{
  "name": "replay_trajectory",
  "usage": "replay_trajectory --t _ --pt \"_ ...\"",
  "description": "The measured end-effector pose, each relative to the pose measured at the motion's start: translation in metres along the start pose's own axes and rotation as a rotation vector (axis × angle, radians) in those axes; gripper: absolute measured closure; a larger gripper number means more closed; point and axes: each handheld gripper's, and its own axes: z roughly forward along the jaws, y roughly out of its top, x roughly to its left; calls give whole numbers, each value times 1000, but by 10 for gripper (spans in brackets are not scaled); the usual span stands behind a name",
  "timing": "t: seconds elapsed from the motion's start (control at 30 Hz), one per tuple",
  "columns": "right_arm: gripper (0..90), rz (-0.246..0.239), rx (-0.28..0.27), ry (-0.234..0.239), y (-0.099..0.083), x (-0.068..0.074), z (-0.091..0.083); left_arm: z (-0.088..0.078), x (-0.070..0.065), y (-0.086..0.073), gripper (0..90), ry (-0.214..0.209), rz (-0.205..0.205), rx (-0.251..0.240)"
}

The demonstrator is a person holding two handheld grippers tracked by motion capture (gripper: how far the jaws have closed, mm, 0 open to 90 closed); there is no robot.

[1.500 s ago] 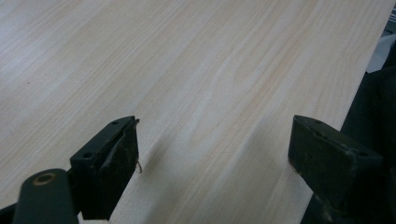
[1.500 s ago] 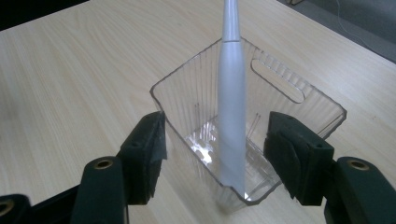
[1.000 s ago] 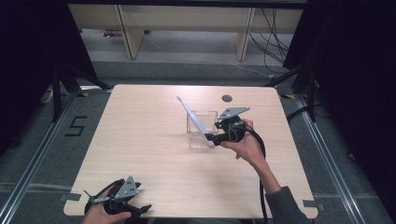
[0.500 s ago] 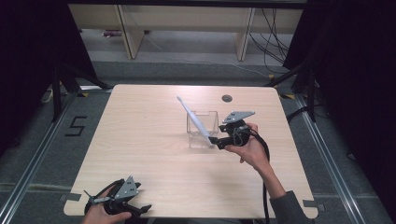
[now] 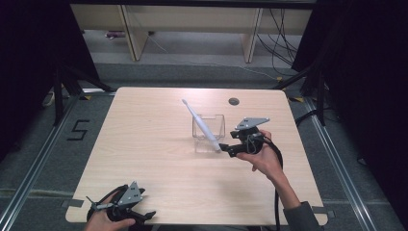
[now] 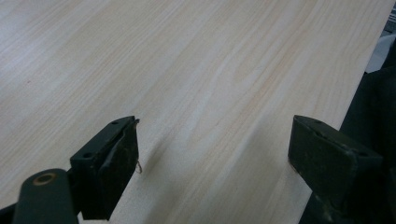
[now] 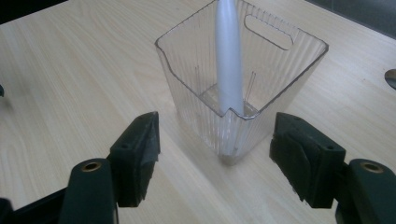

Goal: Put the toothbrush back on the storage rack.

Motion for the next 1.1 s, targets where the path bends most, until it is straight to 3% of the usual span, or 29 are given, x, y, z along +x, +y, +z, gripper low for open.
replay_trajectory --t 0.03,0.17,0.2,0.3,0.37,0.4,0.57,0.8,0.83,0.87,0.97,1.03,1.07,1.1 --pt "317 -17 -10 0 -1 -1 1 0 0 0 157 -1 0 0" --pt "284 7 -13 -10 -4 -1 -1 0 -1 0 157 3 -2 -9" --pt "274 32 -5 -12 -6 0 -3 0 0 0 157 0 0 1" --pt "269 6 -19 -24 -7 -2 -3 0 -1 0 157 6 -2 -9" --pt "269 20 -16 -22 -10 -2 -4 0 0 0 157 2 0 0" --pt "269 -5 -28 -34 -11 -4 -4 0 0 0 157 0 0 1" --pt "269 32 -17 -24 -17 -1 -6 0 -1 0 157 5 -1 -9" --pt "267 15 -25 -22 -22 -2 -8 0 -1 0 157 2 -1 -6" --pt "267 37 -19 -18 -23 0 -9 0 0 0 157 1 0 -3" --pt "267 15 -30 -35 -25 -2 -9 0 0 0 157 0 1 2" --pt "267 16 -27 -24 -26 -2 -9 0 0 0 157 -1 0 2" --pt "267 55 -12 -23 -28 1 -11 0 0 0 157 0 1 3" --pt "267 22 -27 -22 -29 -1 -10 0 0 0 157 0 0 1" --pt "267 27 -28 -27 -30 -1 -11 0 0 0 157 0 0 1"
